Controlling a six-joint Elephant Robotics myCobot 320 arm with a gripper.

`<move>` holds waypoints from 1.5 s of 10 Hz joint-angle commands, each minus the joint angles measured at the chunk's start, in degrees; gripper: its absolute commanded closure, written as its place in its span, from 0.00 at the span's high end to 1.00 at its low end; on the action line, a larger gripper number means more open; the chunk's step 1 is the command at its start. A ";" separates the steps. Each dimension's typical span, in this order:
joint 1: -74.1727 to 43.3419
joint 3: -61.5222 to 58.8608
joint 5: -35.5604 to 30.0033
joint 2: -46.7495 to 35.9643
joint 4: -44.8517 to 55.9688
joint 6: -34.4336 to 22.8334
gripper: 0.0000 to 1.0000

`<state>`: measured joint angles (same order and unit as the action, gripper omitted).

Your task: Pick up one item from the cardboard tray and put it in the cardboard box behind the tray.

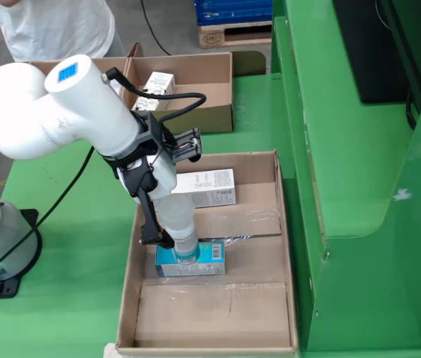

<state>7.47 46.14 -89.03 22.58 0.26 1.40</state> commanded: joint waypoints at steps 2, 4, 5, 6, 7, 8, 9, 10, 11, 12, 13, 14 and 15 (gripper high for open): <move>0.75 -5.41 -0.40 1.47 0.97 -0.32 1.00; 0.73 -5.84 -0.60 2.06 1.10 -0.55 1.00; 1.05 -5.54 -0.41 2.32 0.78 -0.35 1.00; 1.12 -6.83 -0.47 3.31 1.42 -0.36 1.00; 1.18 -6.50 -0.54 3.41 1.15 -0.24 1.00; 1.33 -6.38 -0.39 3.55 1.00 -0.06 1.00; 1.33 -6.38 -0.39 3.55 1.00 -0.06 1.00; 1.30 -6.12 -0.52 3.78 0.91 -0.05 1.00; 1.18 -5.86 -0.90 4.17 0.72 -0.17 1.00; 1.24 -5.30 -0.88 4.03 0.46 -0.08 1.00; 1.19 -4.90 -0.95 3.84 0.31 -0.11 1.00; 1.22 -3.97 -1.01 3.52 -0.10 -0.02 1.00; 1.26 -3.39 -1.10 3.32 -0.28 0.04 1.00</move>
<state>8.43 43.06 -89.82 27.86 0.96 1.23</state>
